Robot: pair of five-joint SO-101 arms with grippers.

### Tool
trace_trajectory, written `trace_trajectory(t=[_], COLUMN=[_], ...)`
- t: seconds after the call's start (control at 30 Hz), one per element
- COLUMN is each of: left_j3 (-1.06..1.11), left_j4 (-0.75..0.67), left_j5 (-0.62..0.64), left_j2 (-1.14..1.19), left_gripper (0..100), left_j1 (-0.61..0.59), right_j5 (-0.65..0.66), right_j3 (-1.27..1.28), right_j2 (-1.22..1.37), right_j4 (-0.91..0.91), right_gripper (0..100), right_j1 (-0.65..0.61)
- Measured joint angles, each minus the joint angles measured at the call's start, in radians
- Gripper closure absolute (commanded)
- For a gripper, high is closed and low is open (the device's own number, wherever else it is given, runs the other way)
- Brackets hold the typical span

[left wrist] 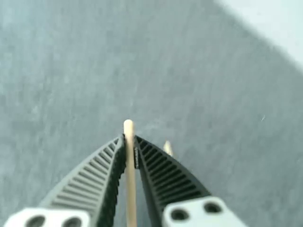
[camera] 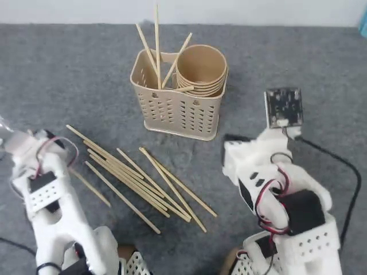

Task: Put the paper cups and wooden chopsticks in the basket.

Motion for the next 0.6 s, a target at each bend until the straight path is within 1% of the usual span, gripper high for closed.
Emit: trace_trajectory(t=[0.07, 0.17, 0.3, 0.4, 0.5, 0.6], left_j3=[-0.063, -0.181, -0.308, -0.374, -0.431, -0.489], left_j4=[0.009, 0.044, 0.023, -0.068, -0.201, -0.344], left_j5=[0.0, -0.051, -0.107, -0.115, -0.118, -0.12], left_j2=[0.0, 0.0, 0.0, 0.0, 0.0, 0.0], left_gripper=[99, 99, 99, 99, 99, 99], left_j1=[0.014, 0.037, 0.083, 0.127, 0.176, 0.229], right_j5=[0.002, 0.068, 0.092, 0.095, 0.095, 0.097], right_j3=[0.127, 0.305, 0.568, 0.756, 0.918, 1.028], right_j2=[-0.063, -0.157, -0.241, -0.292, -0.336, -0.376], right_j4=[-0.026, -0.101, -0.259, -0.402, -0.54, -0.632], right_gripper=[99.1, 99.1, 99.1, 99.1, 99.1, 99.1], right_j1=[0.057, 0.147, 0.187, 0.187, 0.201, 0.198])
